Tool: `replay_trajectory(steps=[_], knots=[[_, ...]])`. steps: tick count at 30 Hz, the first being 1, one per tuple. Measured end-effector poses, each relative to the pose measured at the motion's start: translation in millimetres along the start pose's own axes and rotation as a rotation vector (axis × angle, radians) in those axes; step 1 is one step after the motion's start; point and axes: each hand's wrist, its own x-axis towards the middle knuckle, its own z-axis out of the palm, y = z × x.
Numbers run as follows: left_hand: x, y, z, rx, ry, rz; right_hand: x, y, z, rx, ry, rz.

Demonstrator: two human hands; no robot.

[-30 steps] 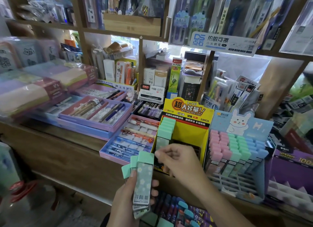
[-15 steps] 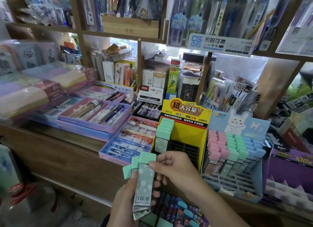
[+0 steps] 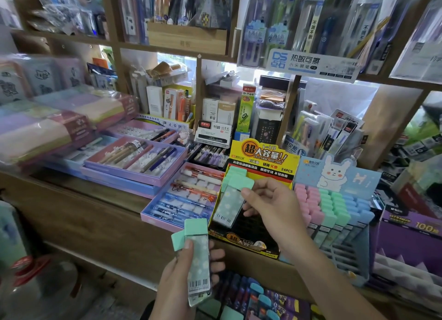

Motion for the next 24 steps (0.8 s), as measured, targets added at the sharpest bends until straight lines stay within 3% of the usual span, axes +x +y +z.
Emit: replay_trajectory(steps=[10,18,24], knots=[[-4,3,1,0.042,0.005,0.038,2,18,2,-0.282,-0.026,-0.105],[-6,5,4,0.022,0.012,0.029,6,20,6,-0.216,-0.039,-0.064],[-4,4,1,0.003,0.001,0.013,11,22,9,-0.282,-0.017,-0.136]])
